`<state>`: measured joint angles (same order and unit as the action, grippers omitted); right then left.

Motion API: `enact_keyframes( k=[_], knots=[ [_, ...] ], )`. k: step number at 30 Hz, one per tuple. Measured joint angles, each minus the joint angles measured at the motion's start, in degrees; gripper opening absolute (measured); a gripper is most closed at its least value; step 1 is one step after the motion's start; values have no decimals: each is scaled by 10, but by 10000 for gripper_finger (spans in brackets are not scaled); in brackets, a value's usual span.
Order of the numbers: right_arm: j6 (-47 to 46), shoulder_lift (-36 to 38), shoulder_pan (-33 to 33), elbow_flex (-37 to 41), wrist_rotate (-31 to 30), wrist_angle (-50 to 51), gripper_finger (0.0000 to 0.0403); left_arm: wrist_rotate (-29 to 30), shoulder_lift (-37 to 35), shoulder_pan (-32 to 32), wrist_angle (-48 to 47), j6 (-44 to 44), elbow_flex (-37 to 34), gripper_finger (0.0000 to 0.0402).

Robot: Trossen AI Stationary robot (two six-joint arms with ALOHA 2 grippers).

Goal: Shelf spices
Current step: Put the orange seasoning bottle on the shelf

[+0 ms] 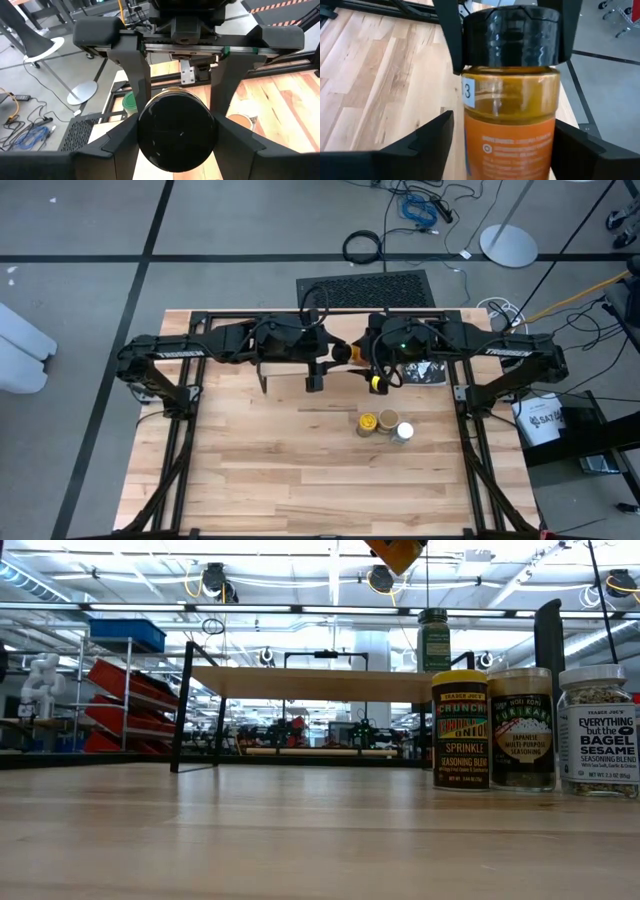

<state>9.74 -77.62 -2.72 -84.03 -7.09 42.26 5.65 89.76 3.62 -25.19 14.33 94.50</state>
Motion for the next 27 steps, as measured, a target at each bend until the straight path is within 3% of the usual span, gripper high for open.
enact_keyframes(
  k=[9,19,27],
  knots=[
    [17,0,-17,1,-1,8,332,-3,24,3,7,0,0,216],
    [49,21,-21,-52,-10,66,334,-7,26,17,11,0,0,216],
    [25,48,-21,-141,-78,158,334,-12,25,35,4,1,0,216]
  ],
)
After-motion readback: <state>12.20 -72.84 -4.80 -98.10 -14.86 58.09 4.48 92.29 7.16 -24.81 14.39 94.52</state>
